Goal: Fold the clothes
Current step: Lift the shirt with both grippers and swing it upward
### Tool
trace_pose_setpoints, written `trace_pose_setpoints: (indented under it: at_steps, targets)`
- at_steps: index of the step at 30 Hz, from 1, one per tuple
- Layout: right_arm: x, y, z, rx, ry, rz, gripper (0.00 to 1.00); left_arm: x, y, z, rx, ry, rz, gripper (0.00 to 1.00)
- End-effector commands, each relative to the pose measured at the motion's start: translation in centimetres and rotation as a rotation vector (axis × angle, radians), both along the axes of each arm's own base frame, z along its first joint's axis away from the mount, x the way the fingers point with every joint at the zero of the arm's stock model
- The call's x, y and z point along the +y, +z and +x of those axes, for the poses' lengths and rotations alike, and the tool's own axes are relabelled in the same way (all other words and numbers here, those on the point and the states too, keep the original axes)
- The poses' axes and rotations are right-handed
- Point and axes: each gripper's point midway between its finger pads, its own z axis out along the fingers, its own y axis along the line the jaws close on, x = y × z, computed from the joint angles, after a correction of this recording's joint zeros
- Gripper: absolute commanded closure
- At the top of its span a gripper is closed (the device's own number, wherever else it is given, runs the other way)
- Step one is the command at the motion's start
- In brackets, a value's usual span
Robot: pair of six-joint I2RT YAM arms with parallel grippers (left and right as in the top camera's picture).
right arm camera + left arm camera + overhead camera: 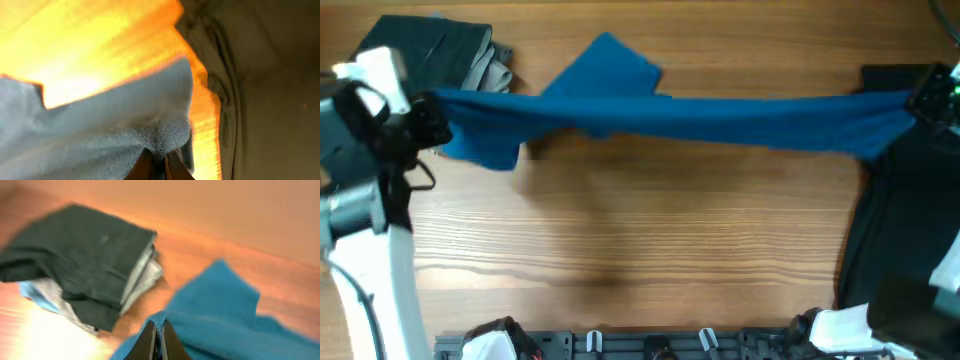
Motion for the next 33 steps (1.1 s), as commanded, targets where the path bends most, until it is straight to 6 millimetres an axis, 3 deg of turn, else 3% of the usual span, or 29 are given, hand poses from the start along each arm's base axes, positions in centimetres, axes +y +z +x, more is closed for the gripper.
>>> trace_pose_setpoints:
  at_steps: [1,4,7,11,14,17,24,30,33]
  targets:
    - [-0.1,4.9,-0.5,-0.119,-0.027,-0.055,0.96,2.9,6.4,-3.0,-0.166,0.131,0.08,0.96]
    - [0.4,7.3,-1.7,-0.169,-0.066,-0.054,0.96,3.6,9.7,-5.1,-0.249,0.193,0.086,0.96]
    - [1.3,10.6,-3.7,-0.242,-0.095,-0.064,0.96,3.0,13.1,-7.0,-0.326,0.205,0.109,0.96]
    - [3.2,15.9,-7.5,-0.368,-0.092,-0.118,0.96,1.6,18.1,-9.8,-0.414,0.209,0.138,0.96]
    - [4.5,18.0,-10.1,-0.418,-0.09,-0.139,0.96,2.4,21.1,-12.3,-0.447,0.307,0.191,0.96]
    - [5.0,19.0,-11.3,-0.454,-0.099,-0.146,0.96,2.5,22.0,-13.7,-0.436,0.334,0.243,0.96]
    - [4.7,18.7,-10.5,-0.448,-0.107,-0.129,0.96,3.1,21.7,-13.3,-0.417,0.348,0.261,0.96]
    - [4.3,20.5,-9.3,-0.536,-0.136,-0.123,0.96,1.2,21.7,-12.6,-0.432,0.236,0.217,0.96]
    - [5.8,20.9,-10.2,-0.556,-0.095,-0.088,0.96,1.5,22.0,-13.7,-0.44,0.284,0.239,0.96]
